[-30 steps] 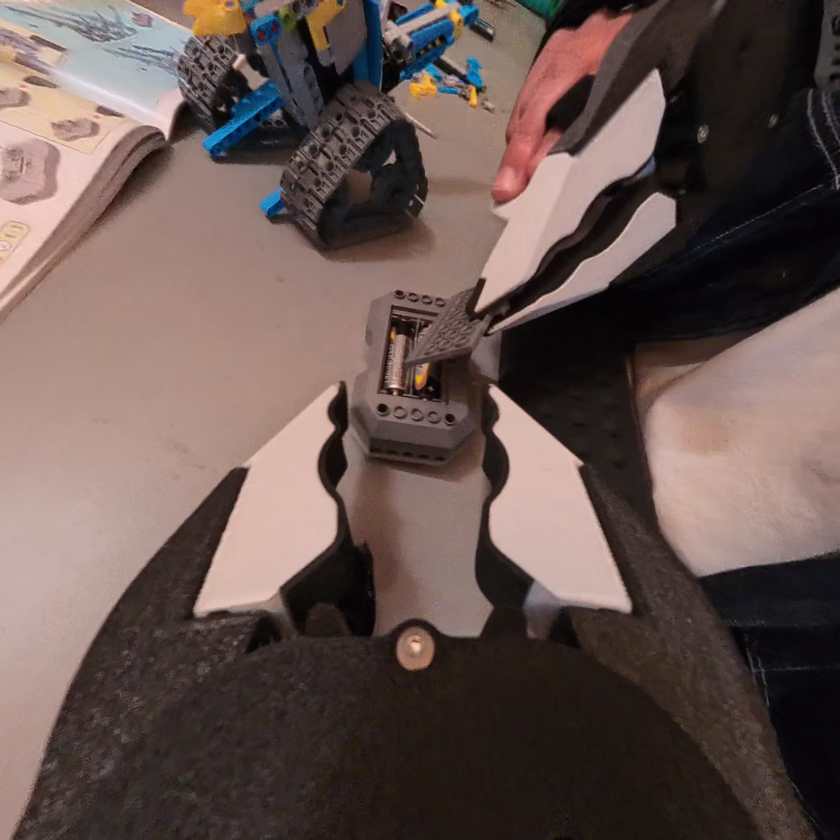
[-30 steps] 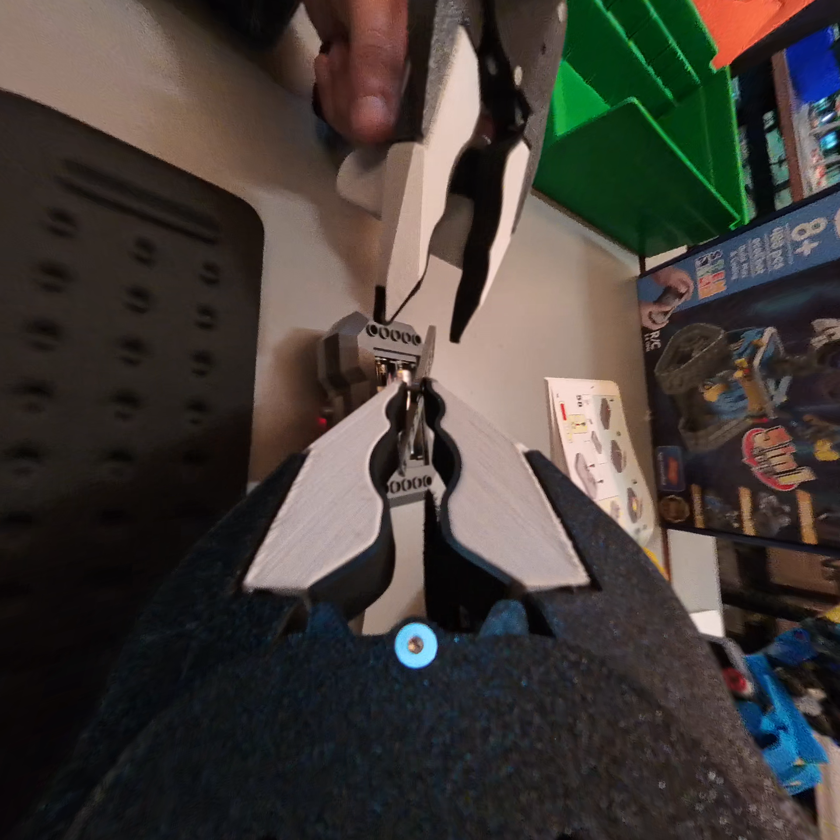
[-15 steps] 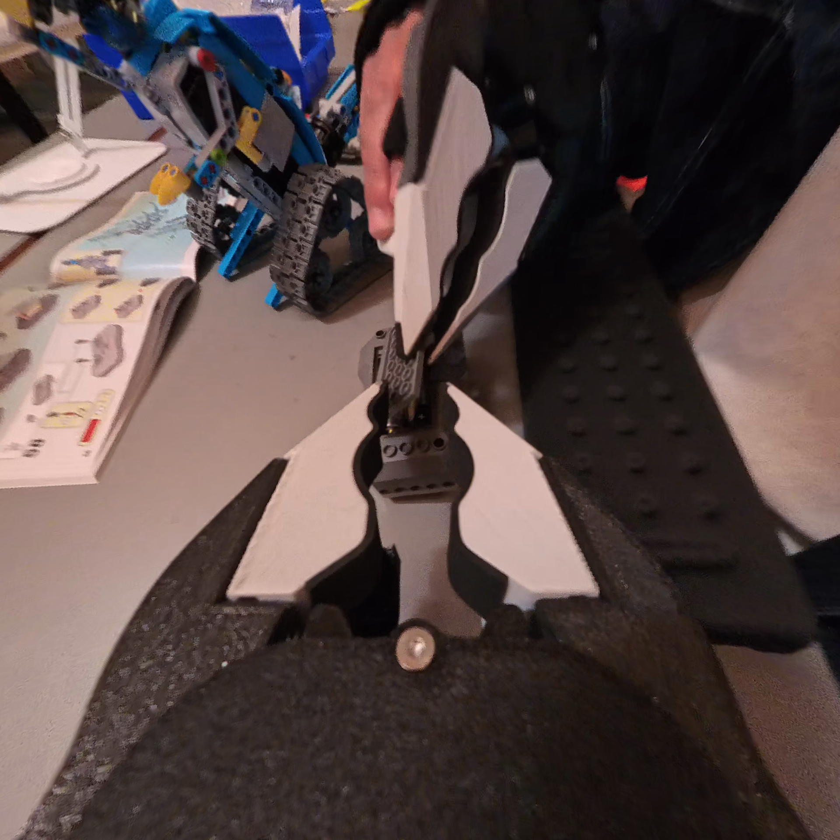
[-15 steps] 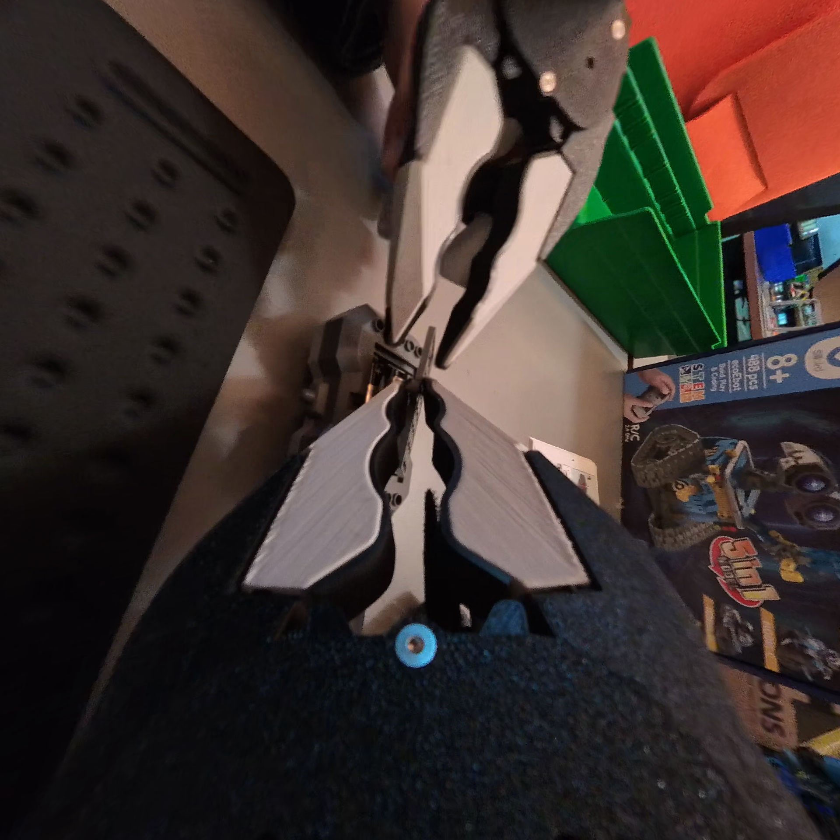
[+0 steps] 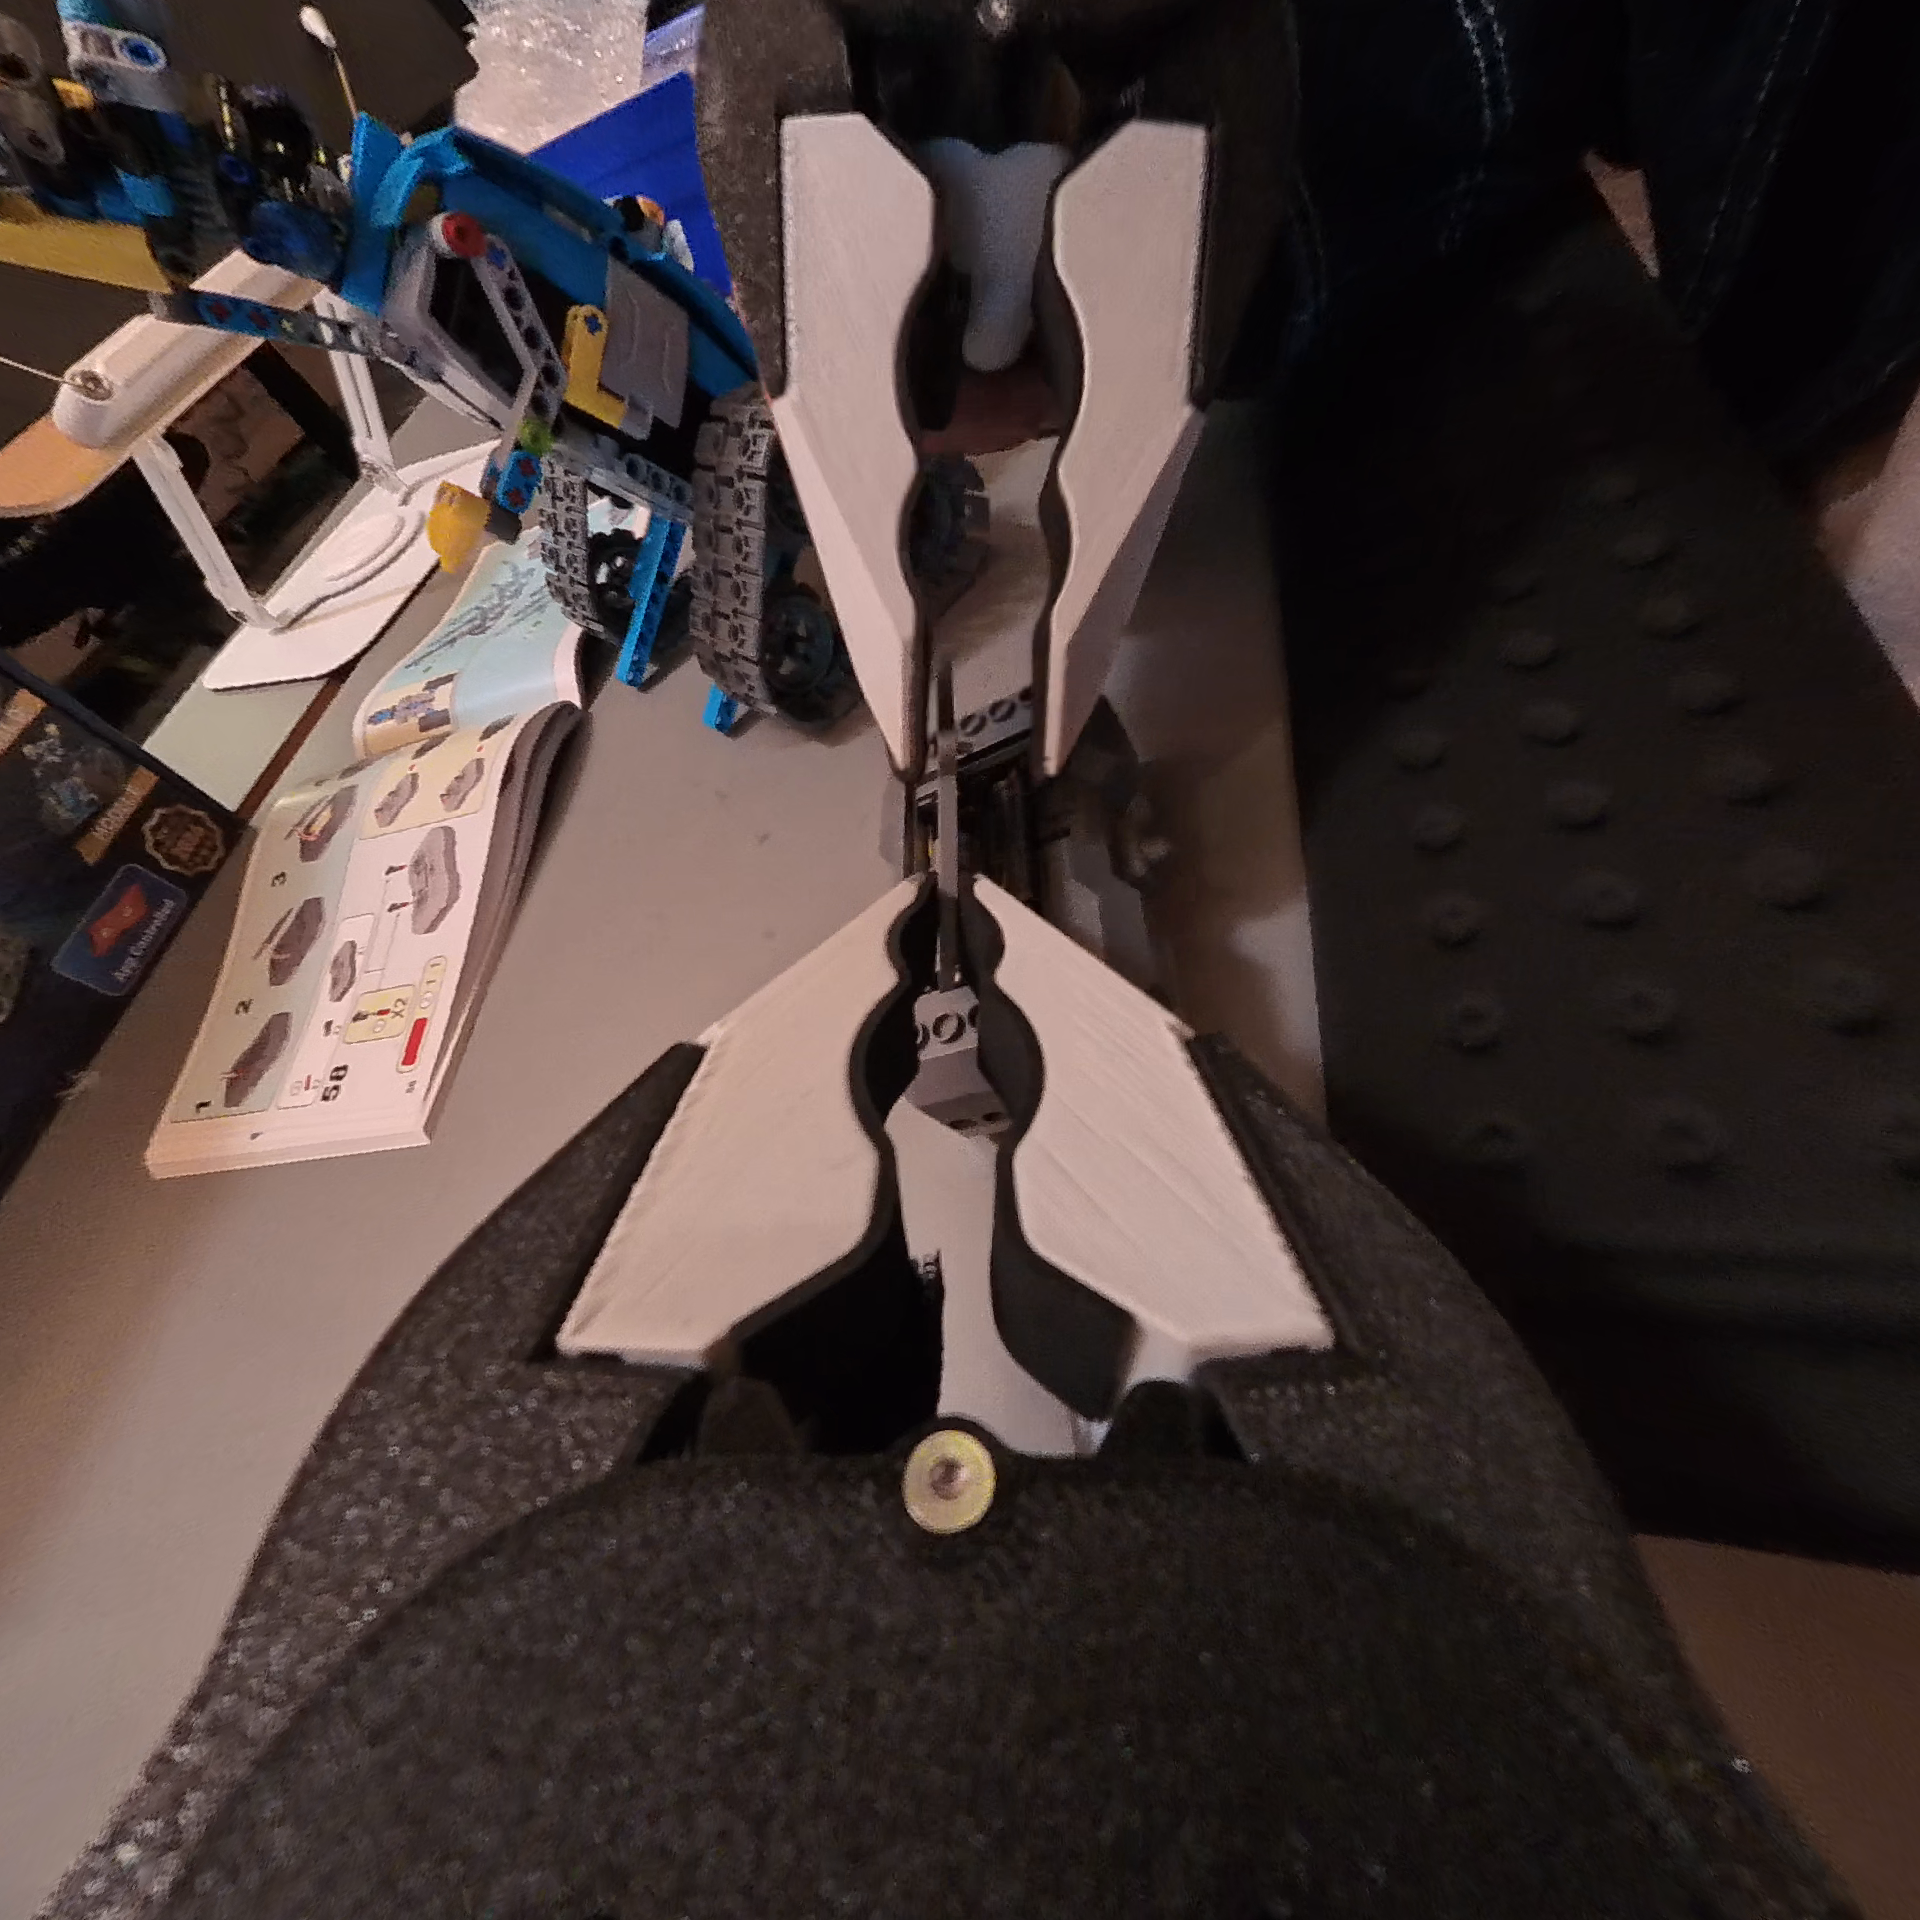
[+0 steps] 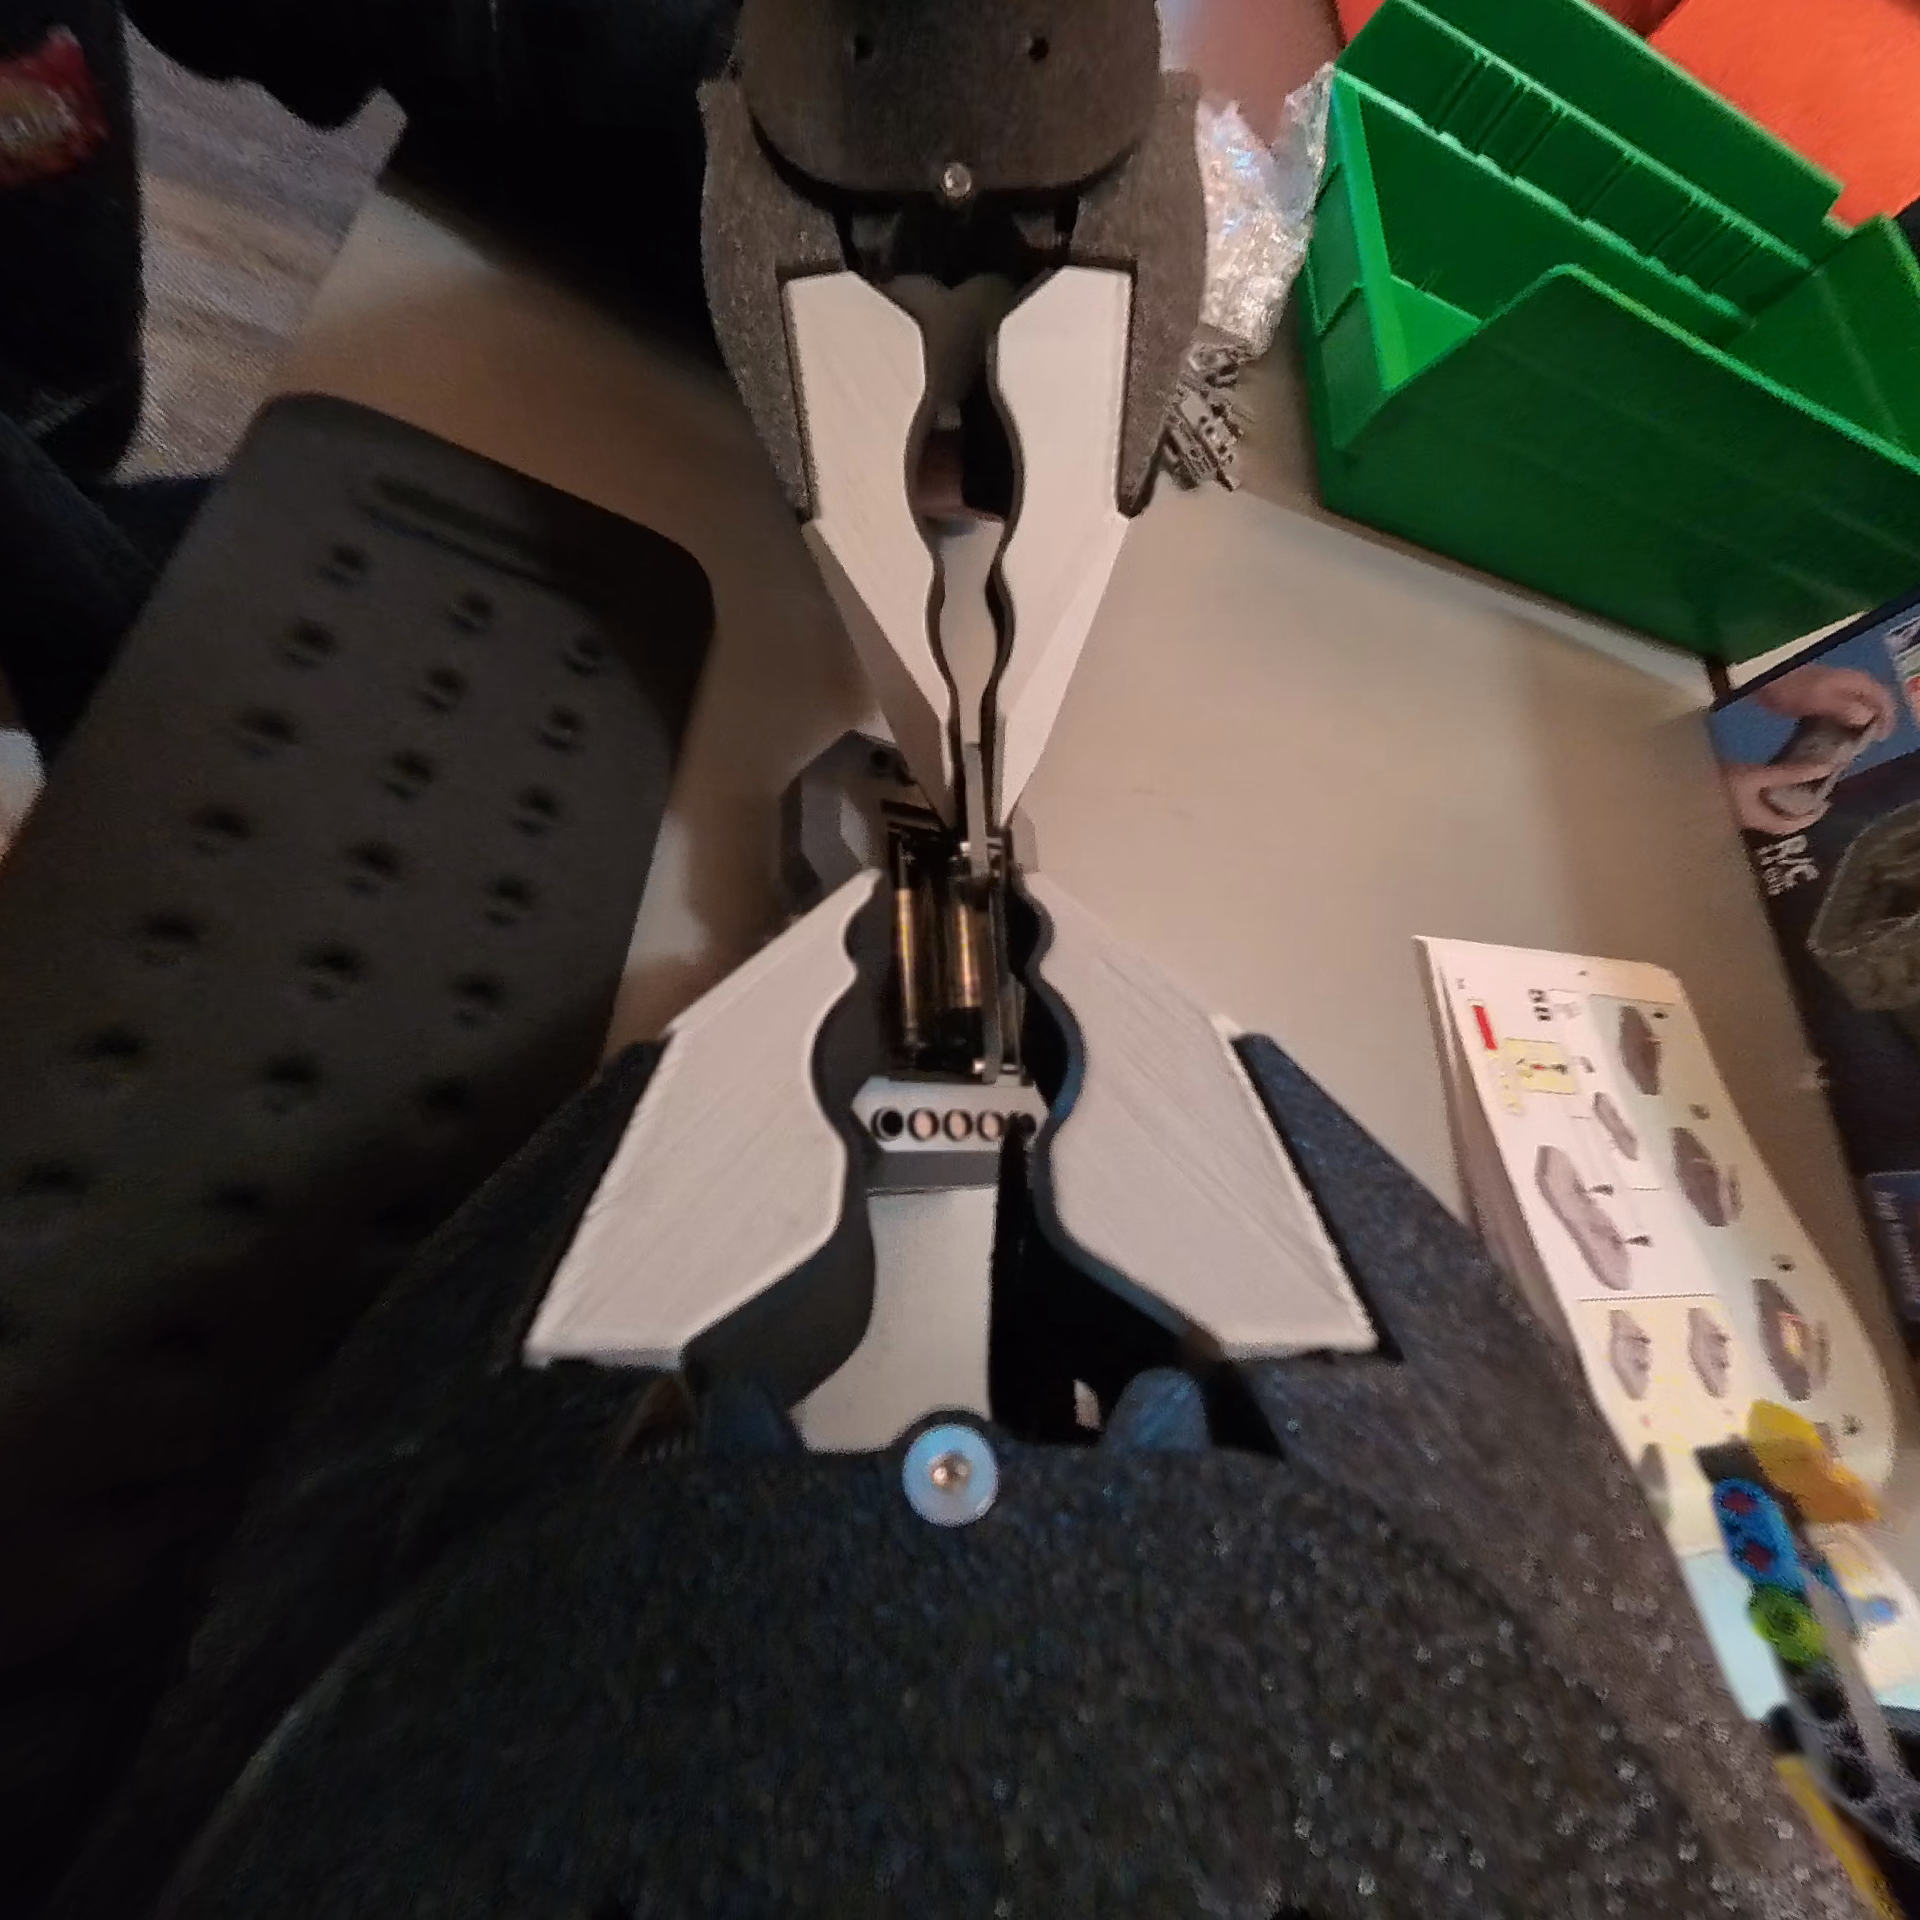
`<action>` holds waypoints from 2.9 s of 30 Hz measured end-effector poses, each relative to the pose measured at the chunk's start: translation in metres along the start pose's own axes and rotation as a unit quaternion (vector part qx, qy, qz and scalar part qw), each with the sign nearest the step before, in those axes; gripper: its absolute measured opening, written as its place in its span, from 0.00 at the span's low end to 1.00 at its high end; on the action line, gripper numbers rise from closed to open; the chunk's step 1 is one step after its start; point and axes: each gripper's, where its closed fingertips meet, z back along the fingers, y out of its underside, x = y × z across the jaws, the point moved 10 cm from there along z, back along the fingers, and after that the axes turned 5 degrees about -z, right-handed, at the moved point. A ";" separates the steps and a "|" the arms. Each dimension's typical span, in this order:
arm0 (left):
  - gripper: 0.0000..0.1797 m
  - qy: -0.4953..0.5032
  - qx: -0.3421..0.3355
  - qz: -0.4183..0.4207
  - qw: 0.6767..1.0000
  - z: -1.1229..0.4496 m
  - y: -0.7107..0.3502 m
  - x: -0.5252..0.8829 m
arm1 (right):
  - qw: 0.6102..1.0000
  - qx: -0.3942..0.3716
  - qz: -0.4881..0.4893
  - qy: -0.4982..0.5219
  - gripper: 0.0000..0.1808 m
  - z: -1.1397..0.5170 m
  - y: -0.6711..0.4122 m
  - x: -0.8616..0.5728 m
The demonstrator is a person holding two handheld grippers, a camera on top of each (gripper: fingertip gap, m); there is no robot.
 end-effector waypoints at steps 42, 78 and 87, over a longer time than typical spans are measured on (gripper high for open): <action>0.10 0.067 -0.029 0.177 0.982 0.005 0.001 0.015 | 0.996 0.070 0.014 0.057 0.01 0.003 0.018 -0.006; 0.12 0.068 -0.013 0.205 0.976 0.001 0.005 0.018 | 0.995 0.052 -0.082 -0.039 0.01 0.005 0.019 -0.008; 0.11 0.068 0.006 0.184 0.980 -0.001 0.005 0.014 | 0.995 0.041 -0.083 -0.032 0.00 0.004 0.017 -0.008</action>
